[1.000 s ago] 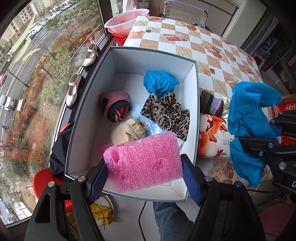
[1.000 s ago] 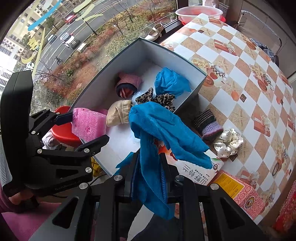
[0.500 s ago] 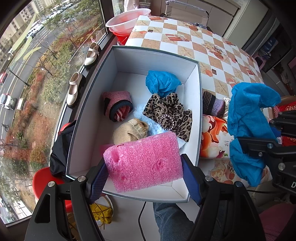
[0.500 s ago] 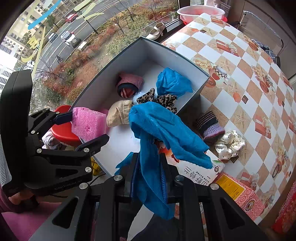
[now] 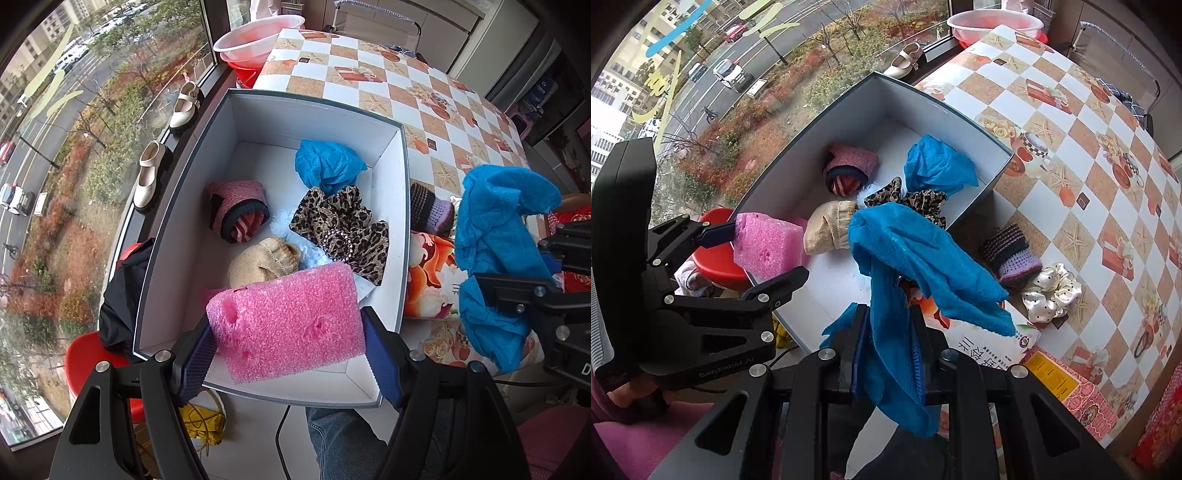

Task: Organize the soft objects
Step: 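Open both tools to drop the pink sponge and blue cloth into the box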

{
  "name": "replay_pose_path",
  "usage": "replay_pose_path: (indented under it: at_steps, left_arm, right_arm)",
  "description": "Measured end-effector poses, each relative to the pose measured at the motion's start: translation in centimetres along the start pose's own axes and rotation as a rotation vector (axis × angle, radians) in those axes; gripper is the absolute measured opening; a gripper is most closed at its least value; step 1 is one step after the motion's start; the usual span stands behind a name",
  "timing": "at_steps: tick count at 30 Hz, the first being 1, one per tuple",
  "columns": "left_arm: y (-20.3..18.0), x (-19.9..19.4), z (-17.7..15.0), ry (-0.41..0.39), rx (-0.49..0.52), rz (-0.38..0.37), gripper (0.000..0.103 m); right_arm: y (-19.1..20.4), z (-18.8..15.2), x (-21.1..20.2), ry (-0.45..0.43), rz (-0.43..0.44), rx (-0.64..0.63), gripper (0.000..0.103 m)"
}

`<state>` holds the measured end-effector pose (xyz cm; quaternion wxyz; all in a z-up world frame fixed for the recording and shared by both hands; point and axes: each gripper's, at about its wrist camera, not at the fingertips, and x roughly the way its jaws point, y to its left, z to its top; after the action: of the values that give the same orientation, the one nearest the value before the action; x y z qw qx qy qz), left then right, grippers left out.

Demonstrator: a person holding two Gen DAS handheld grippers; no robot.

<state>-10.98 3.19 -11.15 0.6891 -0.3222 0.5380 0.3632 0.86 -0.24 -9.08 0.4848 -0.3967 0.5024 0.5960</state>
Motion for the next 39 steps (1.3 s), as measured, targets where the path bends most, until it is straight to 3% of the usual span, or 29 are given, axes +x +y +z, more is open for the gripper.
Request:
replay_pose_path:
  at_steps: [24, 36, 39]
  left_arm:
    - [2.1, 1.6, 2.4, 0.022, -0.091, 0.021, 0.078]
    - [2.8, 2.5, 1.6, 0.067, -0.126, 0.053, 0.079]
    - [3.1, 3.1, 1.4, 0.090, -0.153, 0.024, 0.080]
  right_arm:
    - [0.3, 3.8, 0.9, 0.003, 0.013, -0.038, 0.022]
    - [2.1, 5.9, 1.5, 0.006, 0.035, -0.073, 0.022]
    - [2.0, 6.0, 1.4, 0.003, 0.043, -0.063, 0.023]
